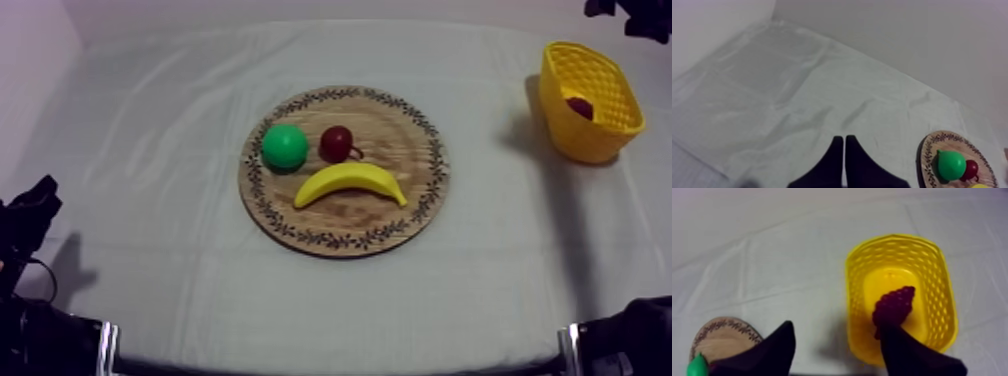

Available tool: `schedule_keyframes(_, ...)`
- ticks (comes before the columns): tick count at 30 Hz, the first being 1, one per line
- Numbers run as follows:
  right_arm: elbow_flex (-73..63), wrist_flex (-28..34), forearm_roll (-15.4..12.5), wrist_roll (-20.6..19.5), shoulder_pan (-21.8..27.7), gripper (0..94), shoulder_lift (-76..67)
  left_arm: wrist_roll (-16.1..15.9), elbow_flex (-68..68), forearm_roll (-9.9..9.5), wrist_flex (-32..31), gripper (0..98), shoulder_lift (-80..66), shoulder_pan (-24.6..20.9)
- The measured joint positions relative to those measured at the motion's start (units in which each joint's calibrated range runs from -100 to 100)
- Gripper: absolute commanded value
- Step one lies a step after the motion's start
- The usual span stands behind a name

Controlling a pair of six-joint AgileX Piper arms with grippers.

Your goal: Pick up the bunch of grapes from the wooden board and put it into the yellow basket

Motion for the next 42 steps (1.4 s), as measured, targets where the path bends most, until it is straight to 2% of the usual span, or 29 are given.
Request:
schedule_keyframes(5, 8.5, -2.9, -2.2, 2.7, -2.4, 12.8, -11.1, 0.0, 0.0, 0.00, 0.0, 0.1, 0.0, 0.0)
schedule_keyframes(11, 20.2, -4.5, -3.5, 4.3, -4.5, 2.3, -24.8, 0.0, 0.0, 0.00, 0.0, 0.1, 0.0, 0.0)
schedule_keyframes(23, 47.0, -10.2, -3.1, 3.8, -6.3, 0.3, -50.3, 0.0, 0.0, 0.00, 0.0, 0.1, 0.0, 0.0)
schedule_keyframes(30, 63.1, -17.2, -1.2, 3.4, -5.9, 0.2, -61.9, 0.0, 0.0, 0.00, 0.0, 0.1, 0.0, 0.0)
schedule_keyframes(35, 71.2, -17.0, -3.4, 5.3, -4.3, 0.2, -70.5, 0.0, 0.0, 0.00, 0.0, 0.1, 0.0, 0.0)
schedule_keyframes(42, 73.4, -17.8, -4.0, 6.5, -3.7, 0.3, -77.0, 0.0, 0.0, 0.00, 0.0, 0.1, 0.0, 0.0)
